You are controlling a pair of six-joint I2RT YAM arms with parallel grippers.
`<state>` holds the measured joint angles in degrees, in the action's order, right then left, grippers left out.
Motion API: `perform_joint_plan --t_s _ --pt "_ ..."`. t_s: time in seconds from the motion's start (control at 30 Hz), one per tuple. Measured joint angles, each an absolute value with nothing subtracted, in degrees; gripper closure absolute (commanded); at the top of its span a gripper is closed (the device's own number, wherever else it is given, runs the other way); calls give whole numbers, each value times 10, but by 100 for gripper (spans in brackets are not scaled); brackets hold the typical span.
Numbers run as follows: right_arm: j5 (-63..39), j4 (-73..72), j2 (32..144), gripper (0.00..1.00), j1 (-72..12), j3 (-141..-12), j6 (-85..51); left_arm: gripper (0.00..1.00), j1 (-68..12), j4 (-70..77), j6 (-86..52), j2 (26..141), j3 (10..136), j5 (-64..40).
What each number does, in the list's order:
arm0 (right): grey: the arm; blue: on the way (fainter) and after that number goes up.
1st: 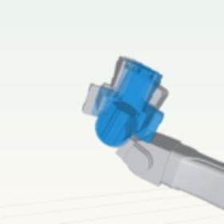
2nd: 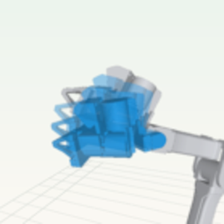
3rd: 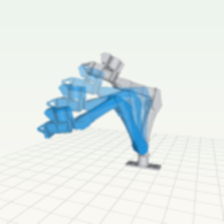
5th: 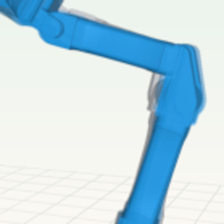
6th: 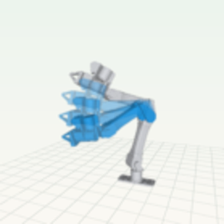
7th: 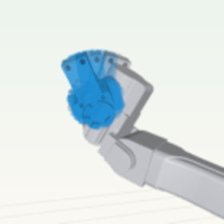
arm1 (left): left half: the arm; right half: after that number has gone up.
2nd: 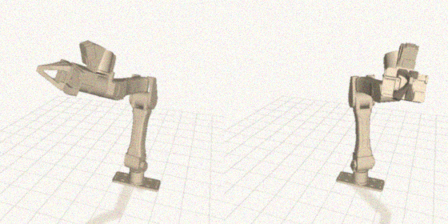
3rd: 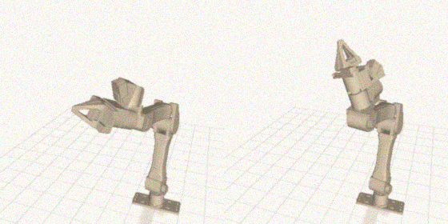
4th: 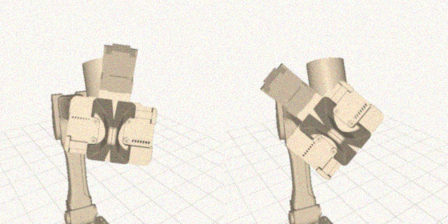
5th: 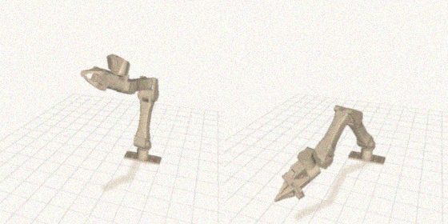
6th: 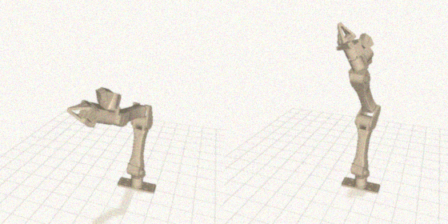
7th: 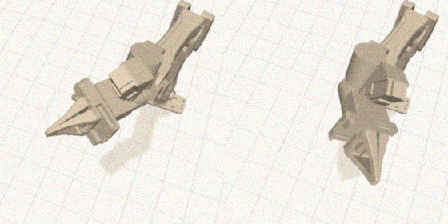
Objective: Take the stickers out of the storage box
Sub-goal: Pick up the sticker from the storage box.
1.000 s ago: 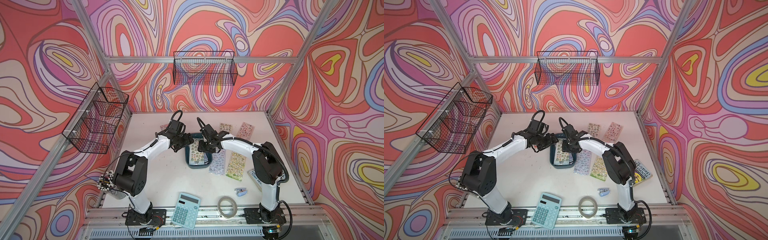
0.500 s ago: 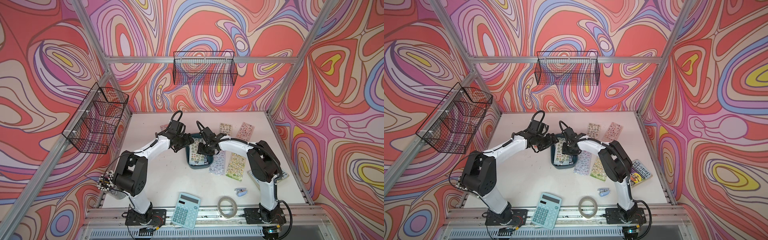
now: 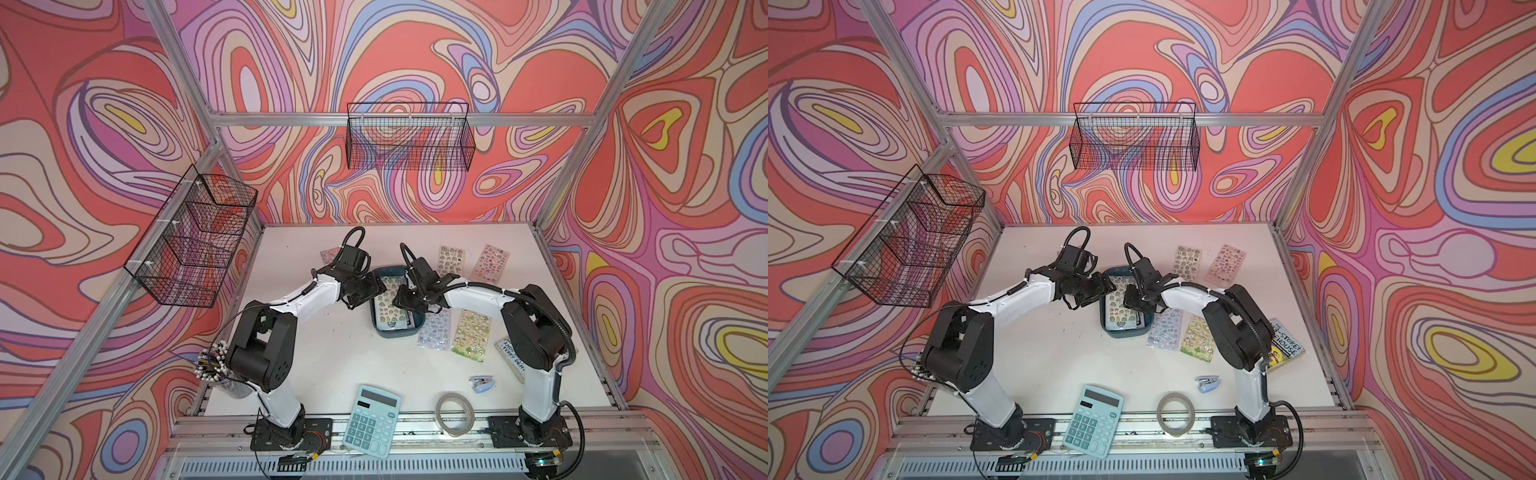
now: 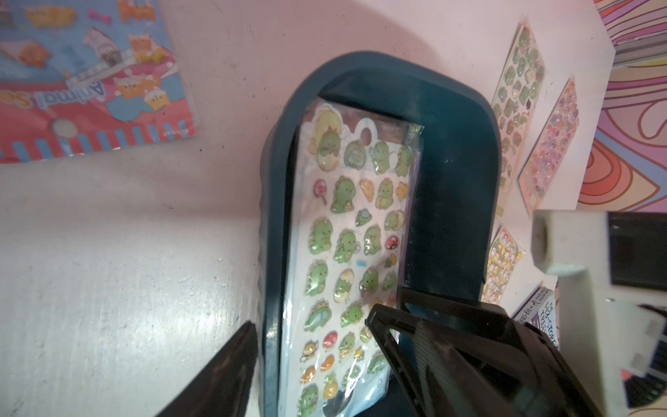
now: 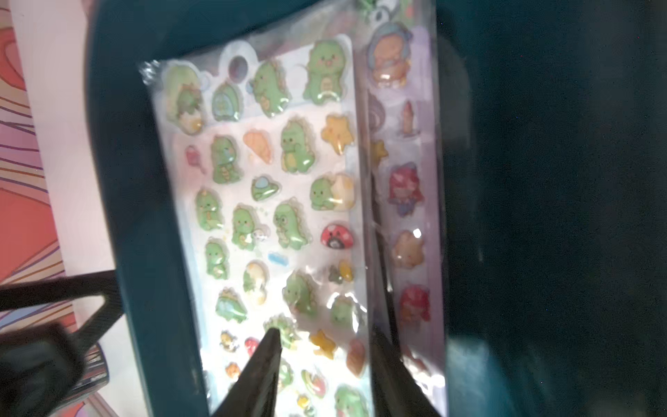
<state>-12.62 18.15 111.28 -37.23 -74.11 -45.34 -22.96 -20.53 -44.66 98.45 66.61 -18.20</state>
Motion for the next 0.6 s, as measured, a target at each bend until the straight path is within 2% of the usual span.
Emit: perform_joint_plan --t_s 0.37,0.5,0.6 --pt "-165 109 1058 75 -366 -699 -492 40 -230 -201 -447 987 662 -182" --pt "-177 94 1056 99 -367 -698 -497 40 -230 -200 -448 987 662 -182" --pt "-183 94 1057 100 -366 -698 -503 40 -230 -199 -448 987 662 -182"
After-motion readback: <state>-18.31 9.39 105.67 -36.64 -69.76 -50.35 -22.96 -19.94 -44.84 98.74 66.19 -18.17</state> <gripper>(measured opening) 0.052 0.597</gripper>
